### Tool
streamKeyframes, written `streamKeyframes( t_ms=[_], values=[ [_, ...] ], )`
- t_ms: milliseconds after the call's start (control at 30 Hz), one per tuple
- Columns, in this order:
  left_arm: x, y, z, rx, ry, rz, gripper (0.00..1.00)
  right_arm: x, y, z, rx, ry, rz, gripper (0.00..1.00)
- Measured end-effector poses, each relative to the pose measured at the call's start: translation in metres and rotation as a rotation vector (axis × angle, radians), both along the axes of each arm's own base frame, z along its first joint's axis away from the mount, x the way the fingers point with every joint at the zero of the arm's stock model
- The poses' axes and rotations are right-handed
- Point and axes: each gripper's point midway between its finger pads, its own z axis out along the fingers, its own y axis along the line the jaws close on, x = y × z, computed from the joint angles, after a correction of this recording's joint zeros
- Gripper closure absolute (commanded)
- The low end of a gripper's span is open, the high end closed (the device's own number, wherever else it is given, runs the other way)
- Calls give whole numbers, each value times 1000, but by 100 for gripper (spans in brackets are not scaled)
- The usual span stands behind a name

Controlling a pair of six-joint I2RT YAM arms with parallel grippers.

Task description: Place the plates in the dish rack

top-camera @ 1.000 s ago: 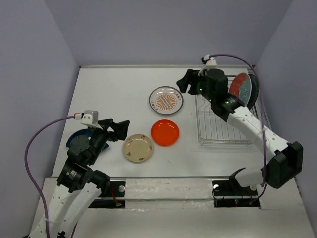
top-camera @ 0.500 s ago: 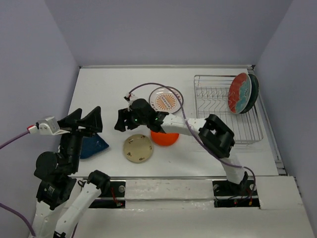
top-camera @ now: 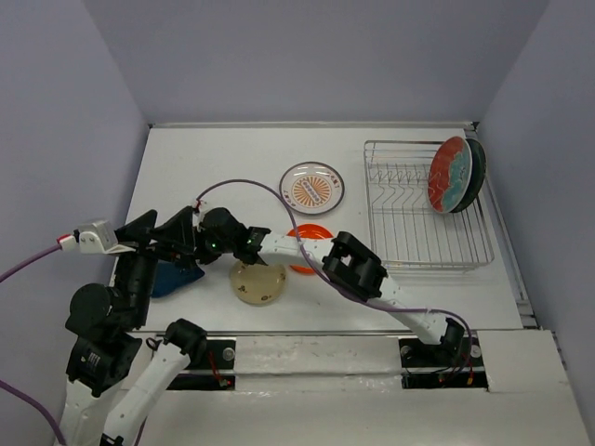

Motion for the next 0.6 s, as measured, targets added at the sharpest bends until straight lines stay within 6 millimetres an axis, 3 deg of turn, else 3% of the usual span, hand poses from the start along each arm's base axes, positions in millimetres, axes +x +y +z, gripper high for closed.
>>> streamKeyframes(
  t_ms=[100, 300, 400, 433, 467, 600],
  values=[
    [0, -2, -1, -3, 3, -12, 1, 0, -1, -27, -45, 25, -7, 28],
    [-2, -5, -1, -10, 2, -30, 1, 2, -1, -28, -42, 26, -14, 31],
    [-2, -5, -3, -11, 1, -32, 1, 0, 0, -29, -44, 29, -11, 45],
    [-1, -6, -5, -9, 5, -33, 1, -2, 0, -30, -49, 31, -8, 58],
    [-1, -6, -7, -7, 9, -33, 1, -4, 0, -31, -53, 34, -5, 62],
    [3, -8, -17, 2, 26, -34, 1, -16, 2, -38, -69, 38, 7, 56]
  ],
)
